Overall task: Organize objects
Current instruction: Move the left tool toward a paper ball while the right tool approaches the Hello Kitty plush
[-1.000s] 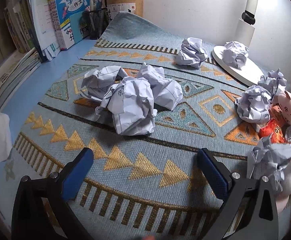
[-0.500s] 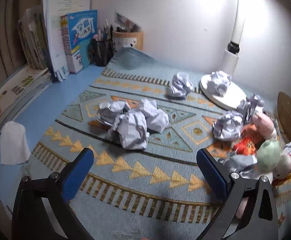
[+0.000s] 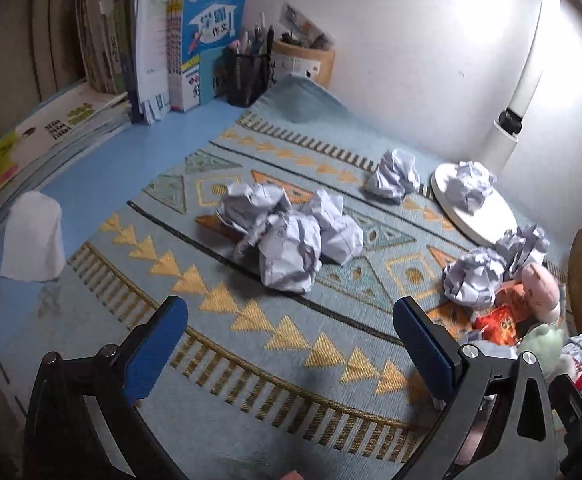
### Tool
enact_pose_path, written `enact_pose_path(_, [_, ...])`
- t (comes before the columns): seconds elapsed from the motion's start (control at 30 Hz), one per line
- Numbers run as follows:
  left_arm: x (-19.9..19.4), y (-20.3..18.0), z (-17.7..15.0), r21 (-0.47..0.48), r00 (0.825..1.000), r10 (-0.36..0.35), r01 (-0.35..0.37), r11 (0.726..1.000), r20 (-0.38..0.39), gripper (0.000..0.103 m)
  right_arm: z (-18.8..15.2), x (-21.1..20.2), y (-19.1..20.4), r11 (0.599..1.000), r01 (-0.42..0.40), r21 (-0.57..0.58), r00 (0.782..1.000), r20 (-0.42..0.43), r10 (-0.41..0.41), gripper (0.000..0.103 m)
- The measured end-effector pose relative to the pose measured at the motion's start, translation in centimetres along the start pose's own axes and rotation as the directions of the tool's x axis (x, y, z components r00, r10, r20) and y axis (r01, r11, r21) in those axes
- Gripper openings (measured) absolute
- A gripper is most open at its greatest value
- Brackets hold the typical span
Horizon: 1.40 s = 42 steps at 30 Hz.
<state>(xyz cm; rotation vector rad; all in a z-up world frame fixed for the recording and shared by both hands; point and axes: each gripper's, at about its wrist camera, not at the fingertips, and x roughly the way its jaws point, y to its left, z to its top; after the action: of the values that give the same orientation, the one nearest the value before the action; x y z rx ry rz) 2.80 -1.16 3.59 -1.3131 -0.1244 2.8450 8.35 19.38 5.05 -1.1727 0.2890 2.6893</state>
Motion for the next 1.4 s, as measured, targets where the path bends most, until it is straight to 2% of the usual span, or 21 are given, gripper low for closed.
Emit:
enact_pose_path(0.07, [1.2, -0.8, -0.8, 0.010, 0.999, -0.012, 0.013, 1.000, -0.050, 0.103, -0.4, 0.2, 0.2, 1.000, 0.014, -0.013, 1.000, -0.010, -0.014, 0.103])
enact_pose_path(0.13, [2.5, -1.2, -1.4, -0.008, 0.990, -0.038, 0.037, 0.999, -0.134, 0.103, -0.7, 0.5, -0.2, 0.999, 0.032, -0.003, 0.999, -0.013, -0.032, 0.103])
enact_pose_path(0.3, [2.0, -3.2, -2.8, 0.018, 0.994, -0.040, 0.042, 0.999, -0.101, 0.103, -0.3, 1.0, -1.7, 0.998, 0.040, 0.047, 0.999, -0.020, -0.039, 0.103])
enact_pose_path(0.4, [1.1, -4.1, -3.8, 0.011, 0.997, -0.041, 0.041, 0.999, -0.063, 0.103, -0.6, 1.4, -1.1, 0.999, 0.025, 0.021, 0.999, -0.040, -0.025, 0.103])
enact_pose_path(0.6, [-0.3, -3.3, -5.5, 0.004, 0.999, -0.006, 0.006, 1.000, -0.034, 0.103, -1.3, 1.8, -2.0, 0.998, 0.046, 0.034, 0.998, -0.033, -0.045, 0.103])
enact_pose_path(0.7, [-0.4, -3.8, -5.8, 0.038, 0.999, -0.026, 0.027, 0.999, -0.033, 0.103, -1.2, 1.8, -2.2, 0.999, 0.045, 0.028, 0.999, -0.032, -0.044, 0.103])
enact_pose_path(0.8, [-0.8, -5.0, -5.4, 0.091, 0.999, -0.037, 0.036, 0.995, 0.003, 0.102, -1.3, 1.9, -2.4, 0.998, 0.062, 0.026, 0.998, -0.026, -0.062, 0.103])
enact_pose_path(0.93, [-0.8, -5.3, -5.3, 0.093, 0.996, -0.091, 0.090, 0.992, -0.003, 0.102, -1.0, 2.6, -3.4, 0.996, 0.078, 0.034, 0.997, -0.024, -0.077, 0.103])
enact_pose_path(1.1, [-2.6, -4.4, -5.7, 0.095, 0.976, -0.207, 0.200, 0.975, 0.065, 0.102, -0.7, 3.0, -4.2, 0.997, 0.074, 0.034, 0.997, -0.040, -0.073, 0.103])
enact_pose_path(1.3, [-4.8, -5.1, -6.2, 0.201, 0.948, -0.282, 0.251, 0.947, 0.146, 0.102, -1.2, 3.3, -5.1, 0.995, 0.080, 0.054, 0.996, -0.052, -0.077, 0.103])
enact_pose_path(1.4, [-5.2, -5.5, -6.4, 0.256, 0.927, -0.351, 0.312, 0.915, 0.128, 0.102, -1.7, 3.5, -5.6, 0.996, 0.074, 0.053, 0.995, -0.069, -0.070, 0.103])
